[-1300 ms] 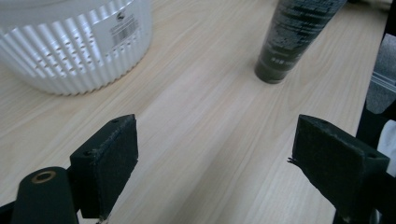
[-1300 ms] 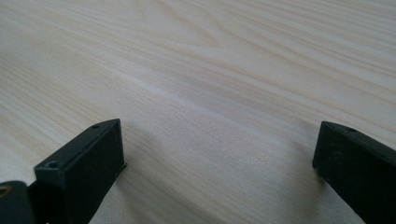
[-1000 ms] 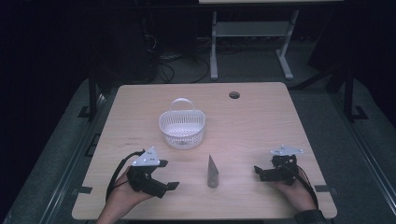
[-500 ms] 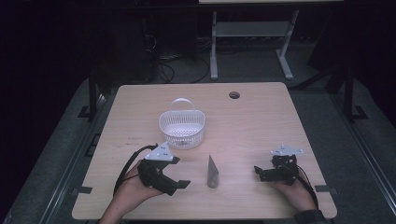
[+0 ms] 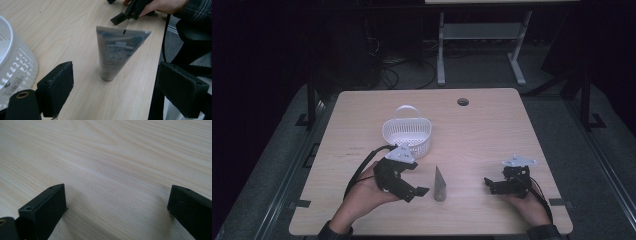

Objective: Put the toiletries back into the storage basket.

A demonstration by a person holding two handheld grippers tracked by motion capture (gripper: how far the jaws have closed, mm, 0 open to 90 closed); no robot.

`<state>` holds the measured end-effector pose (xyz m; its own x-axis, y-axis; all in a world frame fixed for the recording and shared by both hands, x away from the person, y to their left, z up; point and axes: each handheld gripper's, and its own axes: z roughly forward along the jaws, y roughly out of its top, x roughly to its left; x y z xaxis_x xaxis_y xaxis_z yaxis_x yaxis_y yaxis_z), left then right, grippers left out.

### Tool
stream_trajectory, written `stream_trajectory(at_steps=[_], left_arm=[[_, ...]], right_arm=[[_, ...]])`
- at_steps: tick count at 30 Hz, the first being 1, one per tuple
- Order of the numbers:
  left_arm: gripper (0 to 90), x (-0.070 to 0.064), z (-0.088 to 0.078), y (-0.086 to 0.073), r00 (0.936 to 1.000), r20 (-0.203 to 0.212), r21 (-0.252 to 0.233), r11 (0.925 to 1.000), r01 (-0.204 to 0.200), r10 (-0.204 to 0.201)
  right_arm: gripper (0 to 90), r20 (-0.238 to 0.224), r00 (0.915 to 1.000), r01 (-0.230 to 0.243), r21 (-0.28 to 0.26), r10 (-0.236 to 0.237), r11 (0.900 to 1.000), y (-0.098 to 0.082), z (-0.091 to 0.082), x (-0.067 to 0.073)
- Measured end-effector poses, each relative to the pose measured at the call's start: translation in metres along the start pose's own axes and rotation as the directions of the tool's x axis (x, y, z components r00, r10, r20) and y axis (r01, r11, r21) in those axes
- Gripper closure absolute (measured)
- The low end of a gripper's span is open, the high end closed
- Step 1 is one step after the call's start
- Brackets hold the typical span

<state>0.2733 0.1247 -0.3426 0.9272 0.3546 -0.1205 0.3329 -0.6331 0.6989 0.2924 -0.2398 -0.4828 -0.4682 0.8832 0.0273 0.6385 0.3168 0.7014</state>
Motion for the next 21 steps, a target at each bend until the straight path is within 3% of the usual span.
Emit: stream_trajectory(at_steps=[9,21], left_arm=[[13.1,-0.002,0.017,0.019,0.9996,0.017,0.026,0.9994,-0.022,0.021],[12.9,-0.004,0.042,0.032,0.9985,0.038,0.072,0.9965,-0.043,0.041]], right_arm=[[1.4,0.006,1.0000,-0.005,0.001,0.005,1.000,0.000,0.000,0.000],[1.4,0.013,0.9999,-0.010,0.000,0.010,1.000,0.000,0.000,-0.001]])
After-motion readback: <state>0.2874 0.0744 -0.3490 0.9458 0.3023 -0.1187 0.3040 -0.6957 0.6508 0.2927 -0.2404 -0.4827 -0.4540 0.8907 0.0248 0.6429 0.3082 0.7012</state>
